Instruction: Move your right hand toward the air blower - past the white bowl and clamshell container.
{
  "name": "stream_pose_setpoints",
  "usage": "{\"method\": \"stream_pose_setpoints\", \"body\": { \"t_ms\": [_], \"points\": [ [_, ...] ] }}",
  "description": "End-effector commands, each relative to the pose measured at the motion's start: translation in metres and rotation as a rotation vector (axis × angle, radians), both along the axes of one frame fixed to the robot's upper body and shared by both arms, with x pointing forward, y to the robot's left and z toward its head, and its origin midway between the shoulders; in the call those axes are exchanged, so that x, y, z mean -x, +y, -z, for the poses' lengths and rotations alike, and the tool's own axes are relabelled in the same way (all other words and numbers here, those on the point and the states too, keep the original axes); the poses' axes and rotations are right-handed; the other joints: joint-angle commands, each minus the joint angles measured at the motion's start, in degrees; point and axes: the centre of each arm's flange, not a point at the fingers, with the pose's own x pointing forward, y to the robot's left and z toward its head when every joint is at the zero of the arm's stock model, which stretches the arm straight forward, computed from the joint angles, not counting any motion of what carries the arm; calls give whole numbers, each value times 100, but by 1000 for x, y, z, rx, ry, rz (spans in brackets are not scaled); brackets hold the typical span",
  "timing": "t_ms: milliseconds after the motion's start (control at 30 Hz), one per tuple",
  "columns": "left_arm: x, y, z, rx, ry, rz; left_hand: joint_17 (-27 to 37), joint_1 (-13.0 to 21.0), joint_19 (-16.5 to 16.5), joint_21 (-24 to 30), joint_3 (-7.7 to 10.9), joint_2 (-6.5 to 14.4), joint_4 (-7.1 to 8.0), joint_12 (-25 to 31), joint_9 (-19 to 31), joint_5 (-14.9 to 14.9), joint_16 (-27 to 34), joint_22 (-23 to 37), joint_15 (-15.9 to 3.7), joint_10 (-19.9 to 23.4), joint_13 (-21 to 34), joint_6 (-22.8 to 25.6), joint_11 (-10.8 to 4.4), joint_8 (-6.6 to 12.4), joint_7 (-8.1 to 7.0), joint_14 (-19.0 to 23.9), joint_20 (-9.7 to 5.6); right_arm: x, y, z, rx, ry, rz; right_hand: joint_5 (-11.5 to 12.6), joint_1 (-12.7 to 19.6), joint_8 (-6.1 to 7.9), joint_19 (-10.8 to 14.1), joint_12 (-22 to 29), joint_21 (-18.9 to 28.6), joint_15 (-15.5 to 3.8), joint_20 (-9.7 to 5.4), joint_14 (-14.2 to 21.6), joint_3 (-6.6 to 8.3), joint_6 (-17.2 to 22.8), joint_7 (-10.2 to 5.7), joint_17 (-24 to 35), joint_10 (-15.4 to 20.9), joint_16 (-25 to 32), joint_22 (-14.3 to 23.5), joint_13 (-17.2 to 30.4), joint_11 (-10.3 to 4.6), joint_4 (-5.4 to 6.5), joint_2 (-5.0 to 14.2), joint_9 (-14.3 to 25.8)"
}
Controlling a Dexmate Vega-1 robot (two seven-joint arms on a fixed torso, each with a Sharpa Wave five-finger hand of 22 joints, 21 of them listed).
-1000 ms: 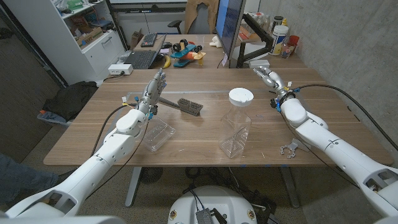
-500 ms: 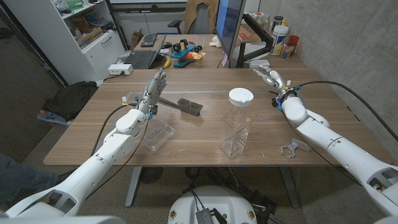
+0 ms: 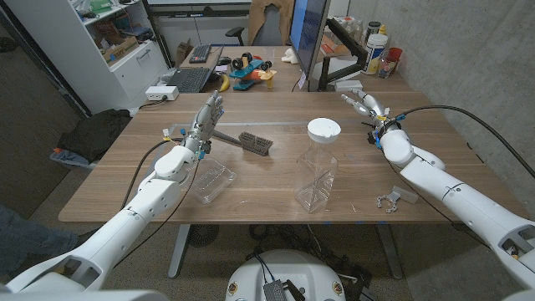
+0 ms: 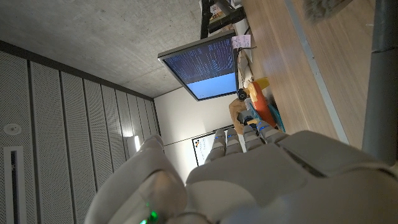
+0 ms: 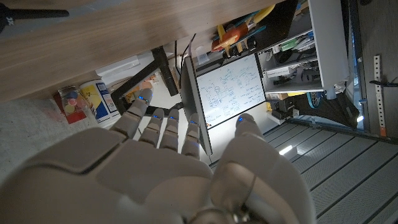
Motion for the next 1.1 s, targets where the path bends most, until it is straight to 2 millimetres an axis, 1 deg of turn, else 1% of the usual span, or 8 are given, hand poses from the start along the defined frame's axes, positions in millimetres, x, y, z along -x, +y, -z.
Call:
{"method": "stream_pose_setpoints", "body": {
  "t_ms": [33,233,333,600,667,733,1100],
  "points": [
    [2,0,-2,-15,3,-4,12,9,35,-33,16,80,-44,36,25,-10,34,17,-3,18,5,17,-20,49,21,34,18,0,-6,-3,42,5,61,41,-14,-18,3,4,-29,20,29,26,-15,7,-30,1,1,-13,26,24,-36,-28,-19,28],
    [2,-2,-3,-21,6,-2,12,7,32,-44,14,82,-48,37,25,-11,33,18,-8,22,3,27,-27,49,15,35,30,1,-7,-8,78,-2,93,44,-15,-13,4,3,-45,23,32,17,-20,30,-37,-2,3,-16,28,26,-33,-37,-31,28],
    [2,-4,-3,0,6,26,12,6,31,-49,12,83,-49,38,25,-12,35,18,-10,26,2,41,-21,52,26,41,34,1,-8,-9,89,-1,111,45,-19,-12,-5,2,-56,19,36,15,-23,39,-38,-2,3,-16,29,26,-35,-39,-36,28],
    [4,-6,-5,-6,-1,25,12,4,43,-57,10,87,-54,39,25,-13,36,18,-15,33,-1,59,-16,54,23,47,24,-2,-17,-9,92,10,145,49,-23,-12,-5,2,-76,2,35,4,-27,54,-49,-3,8,-18,30,28,-33,-46,-45,29],
    [4,-7,-5,-9,-1,23,12,4,42,-59,9,87,-55,39,25,-14,36,18,-17,34,-1,62,-13,54,23,48,25,-3,-17,-9,94,8,151,50,-24,-12,-9,4,-82,-2,37,-4,-28,57,-52,-3,15,-20,31,29,-39,-47,-47,29],
    [4,-8,-5,-12,0,23,12,4,40,-63,9,88,-56,40,25,-14,37,19,-21,36,-2,68,-19,55,20,51,24,-4,-18,-9,95,10,155,54,-20,-9,-9,14,-92,-45,34,-20,-28,72,-53,-6,45,-26,31,30,-26,-54,-52,29],
    [4,-10,-5,-13,1,21,11,3,40,-75,7,93,-61,35,25,-16,33,19,-18,26,-4,76,-24,52,18,48,34,-7,-21,-11,138,18,201,60,-23,-10,2,16,-109,-55,18,-5,-30,85,-60,-8,57,-18,32,31,-38,-62,-57,29]
  ]
}}
